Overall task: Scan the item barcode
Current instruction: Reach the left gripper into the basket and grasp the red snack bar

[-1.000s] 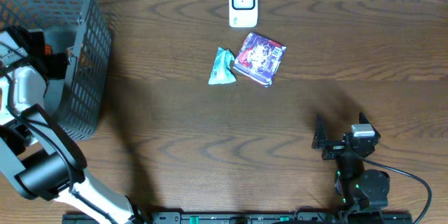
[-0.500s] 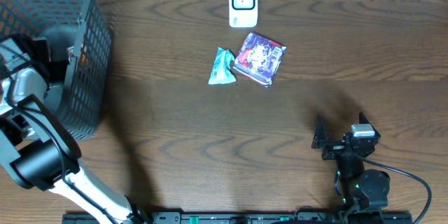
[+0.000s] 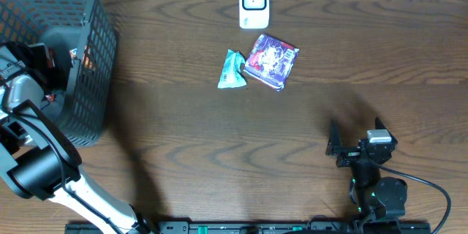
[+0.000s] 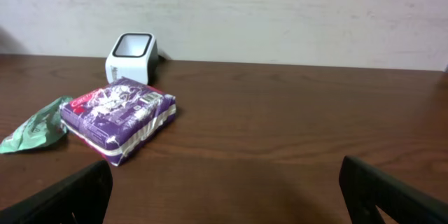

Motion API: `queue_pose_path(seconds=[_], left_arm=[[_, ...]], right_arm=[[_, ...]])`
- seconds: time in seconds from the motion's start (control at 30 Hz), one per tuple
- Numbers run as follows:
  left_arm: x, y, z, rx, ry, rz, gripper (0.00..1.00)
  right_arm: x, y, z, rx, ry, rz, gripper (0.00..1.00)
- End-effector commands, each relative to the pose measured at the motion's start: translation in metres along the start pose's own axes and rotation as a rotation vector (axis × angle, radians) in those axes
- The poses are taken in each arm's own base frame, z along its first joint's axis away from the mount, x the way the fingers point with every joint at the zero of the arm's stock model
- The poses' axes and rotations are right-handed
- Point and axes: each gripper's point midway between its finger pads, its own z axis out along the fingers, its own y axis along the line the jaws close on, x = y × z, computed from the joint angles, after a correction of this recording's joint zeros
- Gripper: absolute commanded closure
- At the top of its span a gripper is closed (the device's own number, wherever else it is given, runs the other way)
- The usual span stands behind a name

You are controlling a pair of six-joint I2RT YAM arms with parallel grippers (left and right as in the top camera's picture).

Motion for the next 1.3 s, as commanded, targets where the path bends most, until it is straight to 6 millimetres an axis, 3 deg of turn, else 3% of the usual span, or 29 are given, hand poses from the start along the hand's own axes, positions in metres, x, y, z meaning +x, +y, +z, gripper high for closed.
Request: queue_pose_path(seconds=[0.0, 0.2, 0.27, 0.53, 0.57, 0.67, 0.83, 1.0, 1.13, 1.27], left_arm=[[0.039, -0.014, 0.018, 0.056, 0.113, -0.044, 0.48], [0.047, -0.017, 0.018, 0.065, 0.143, -0.047, 0.48], [0.049, -0.017, 0.019, 0.066, 0.147, -0.047, 0.42], [0.067, -0.023, 0.027, 0.082, 0.203, -0.063, 0.47], [0.069, -0.023, 0.027, 0.083, 0.208, -0.069, 0.55], [0.071, -0.024, 0.026, 0.084, 0.22, -0.088, 0.92], [0.06, -0.022, 0.014, 0.068, 0.195, -0.172, 0.93], [0.007, -0.009, -0.036, 0.027, 0.029, -0.318, 0.93], [-0.059, -0.01, -0.112, 0.087, -0.232, -0.4, 0.93], [-0.125, -0.027, -0.209, 0.26, -0.549, -0.427, 0.93]], right_arm=[[0.001, 0.0, 0.0, 0.001, 0.002, -0.011, 0.01], [0.001, 0.0, 0.0, 0.001, 0.001, -0.011, 0.01], [0.001, 0.0, 0.0, 0.001, 0.001, -0.011, 0.01], [0.001, 0.0, 0.0, 0.001, 0.001, -0.011, 0.01], [0.001, 0.0, 0.0, 0.001, 0.001, -0.011, 0.01], [0.001, 0.0, 0.0, 0.001, 0.001, -0.011, 0.01], [0.001, 0.0, 0.0, 0.001, 0.001, -0.011, 0.01], [0.001, 0.0, 0.0, 0.001, 0.001, -0.011, 0.01], [0.001, 0.0, 0.0, 0.001, 0.001, -0.011, 0.01], [0.001, 0.0, 0.0, 0.001, 0.001, -0.011, 0.01]])
